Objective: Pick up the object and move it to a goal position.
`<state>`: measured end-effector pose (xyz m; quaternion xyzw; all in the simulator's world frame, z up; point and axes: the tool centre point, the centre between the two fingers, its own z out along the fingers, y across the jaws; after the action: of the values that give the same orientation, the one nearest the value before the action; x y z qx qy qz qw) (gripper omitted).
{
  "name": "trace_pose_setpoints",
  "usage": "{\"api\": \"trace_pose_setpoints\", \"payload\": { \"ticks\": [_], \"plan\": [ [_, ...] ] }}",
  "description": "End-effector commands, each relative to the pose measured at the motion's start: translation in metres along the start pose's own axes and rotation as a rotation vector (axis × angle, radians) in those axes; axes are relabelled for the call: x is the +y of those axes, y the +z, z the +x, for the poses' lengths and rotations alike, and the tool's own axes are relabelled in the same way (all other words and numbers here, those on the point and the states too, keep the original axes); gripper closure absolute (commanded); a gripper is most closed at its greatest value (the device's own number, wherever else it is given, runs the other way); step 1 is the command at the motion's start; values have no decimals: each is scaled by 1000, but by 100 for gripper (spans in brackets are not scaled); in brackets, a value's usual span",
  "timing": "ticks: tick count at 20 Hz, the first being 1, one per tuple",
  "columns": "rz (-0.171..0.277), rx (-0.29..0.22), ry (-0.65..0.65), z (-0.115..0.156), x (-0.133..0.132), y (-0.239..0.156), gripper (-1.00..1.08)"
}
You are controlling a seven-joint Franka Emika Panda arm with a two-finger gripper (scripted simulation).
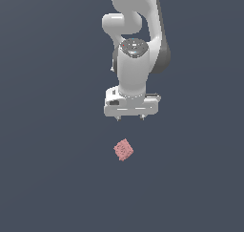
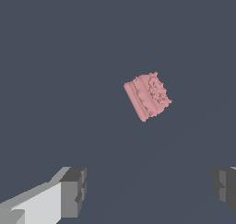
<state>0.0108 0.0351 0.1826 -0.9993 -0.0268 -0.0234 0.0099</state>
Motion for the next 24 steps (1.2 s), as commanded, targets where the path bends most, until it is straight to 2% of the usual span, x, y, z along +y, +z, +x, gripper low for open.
{"api": "trace_pose_setpoints", "payload": {
  "ticks": [1, 11, 24],
  "plan": [
    [0, 0, 0, 0, 0, 0, -92],
    [-14, 8, -29, 0, -15, -8, -92],
    [-16, 3, -72, 8, -11, 0, -92]
  ]
}}
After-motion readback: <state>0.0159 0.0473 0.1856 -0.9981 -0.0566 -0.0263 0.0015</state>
